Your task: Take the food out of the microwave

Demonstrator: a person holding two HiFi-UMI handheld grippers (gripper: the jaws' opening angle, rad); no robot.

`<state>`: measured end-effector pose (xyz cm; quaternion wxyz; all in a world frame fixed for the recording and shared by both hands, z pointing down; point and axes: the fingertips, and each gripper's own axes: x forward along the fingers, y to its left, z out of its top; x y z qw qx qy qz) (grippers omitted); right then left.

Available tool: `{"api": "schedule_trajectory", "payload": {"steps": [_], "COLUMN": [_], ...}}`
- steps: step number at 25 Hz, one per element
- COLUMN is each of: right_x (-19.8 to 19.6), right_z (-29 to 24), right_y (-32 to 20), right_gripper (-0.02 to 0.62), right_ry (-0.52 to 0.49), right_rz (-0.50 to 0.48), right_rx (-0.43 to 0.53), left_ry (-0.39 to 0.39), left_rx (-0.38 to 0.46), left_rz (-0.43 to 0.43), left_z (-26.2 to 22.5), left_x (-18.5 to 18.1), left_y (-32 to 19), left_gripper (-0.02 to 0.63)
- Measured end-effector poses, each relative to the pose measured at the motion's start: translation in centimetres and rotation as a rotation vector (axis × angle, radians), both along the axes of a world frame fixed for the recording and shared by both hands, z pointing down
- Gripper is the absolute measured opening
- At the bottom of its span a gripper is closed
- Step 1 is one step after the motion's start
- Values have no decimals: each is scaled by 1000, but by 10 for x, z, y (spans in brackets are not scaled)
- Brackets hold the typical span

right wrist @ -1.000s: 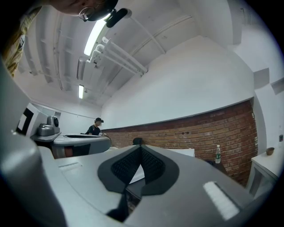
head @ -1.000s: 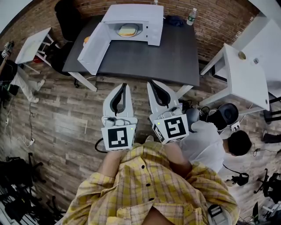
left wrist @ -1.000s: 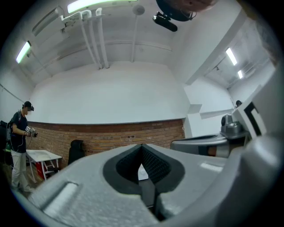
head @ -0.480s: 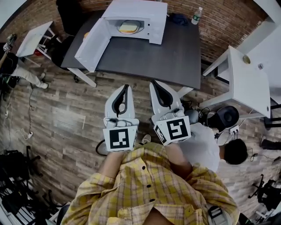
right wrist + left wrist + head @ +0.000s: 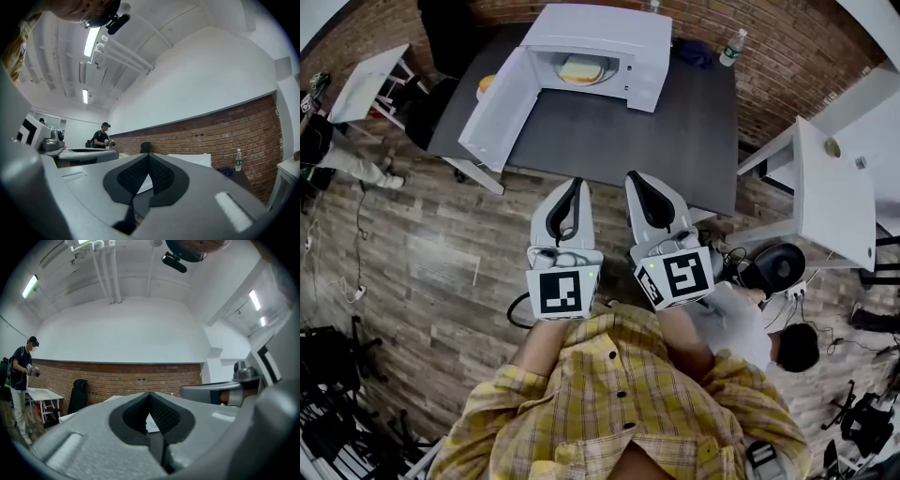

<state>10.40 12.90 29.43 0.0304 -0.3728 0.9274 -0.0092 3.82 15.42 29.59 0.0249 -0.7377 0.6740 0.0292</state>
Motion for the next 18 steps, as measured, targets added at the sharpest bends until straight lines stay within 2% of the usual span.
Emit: {"api": "schedule_trajectory", "payload": {"steps": [9,18], "right_x": [-57,-103], "right_z": [-13,-18], "right_y": [-85,-168], "right_gripper": [3,3], "right_ry": [21,10], "right_rz": [38,111], "right_rx": [3,-4], "left_ry": [22,42], "left_rx": [-1,-18], "left_rz": [23,125], "left_z": [-10,-14], "left_x": [-58,-102], "left_y": [-87,-176], "left_gripper": [0,-2]}}
